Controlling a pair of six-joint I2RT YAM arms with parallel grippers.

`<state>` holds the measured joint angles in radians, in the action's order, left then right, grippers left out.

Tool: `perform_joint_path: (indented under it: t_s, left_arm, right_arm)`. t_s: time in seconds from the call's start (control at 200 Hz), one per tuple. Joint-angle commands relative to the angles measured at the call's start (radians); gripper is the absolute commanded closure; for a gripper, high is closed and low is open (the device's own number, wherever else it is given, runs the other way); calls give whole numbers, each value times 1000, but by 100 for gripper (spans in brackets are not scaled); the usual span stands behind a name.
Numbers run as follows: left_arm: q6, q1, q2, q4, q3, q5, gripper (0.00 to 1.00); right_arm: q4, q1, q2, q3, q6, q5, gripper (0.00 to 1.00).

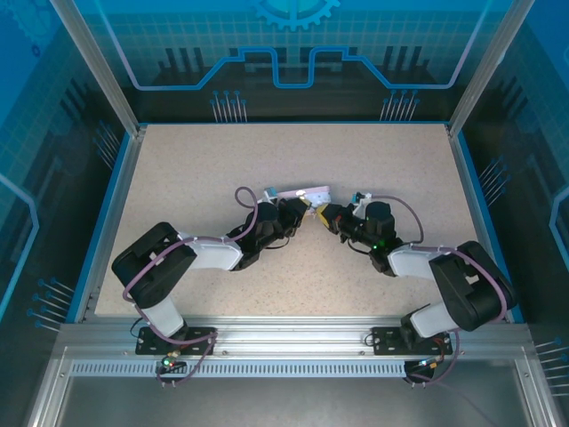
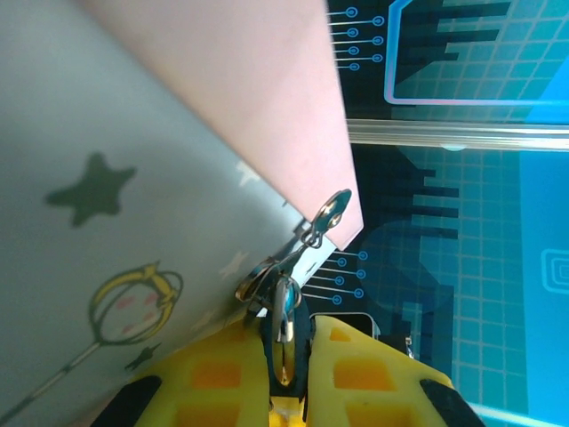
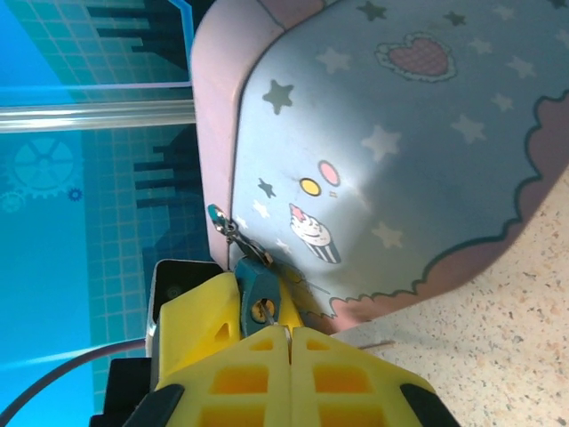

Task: Unlock a padlock with a key

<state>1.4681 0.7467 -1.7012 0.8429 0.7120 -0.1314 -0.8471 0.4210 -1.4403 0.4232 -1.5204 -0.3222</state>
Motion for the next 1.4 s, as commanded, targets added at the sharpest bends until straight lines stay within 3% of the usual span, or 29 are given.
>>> perform_joint_path:
  t_s: [0.0,0.095,0.28,0.84,1.216,1.396]
  left_arm:
    - [-5,49,21,120,70,77,100]
    - [-10,52,18,118,77,77,100]
    - [-8,52,9,121,85,84,100]
    - [-2,52,33,100,27,111,100]
    - [-1,52,28,96,38,122,100]
    - [-2,52,22,96,44,127,100]
  right_arm:
    - [86,39,70,12,-12,12,100]
    - [121,39,95,10,-23,23,100]
    - [27,41,25,23,-77,-8,100]
    - [84,-37,-33,113,45,-93,100]
    - [376,-34,27,232,321,-123,100]
    - [226,-47,-37,197,214,-161,100]
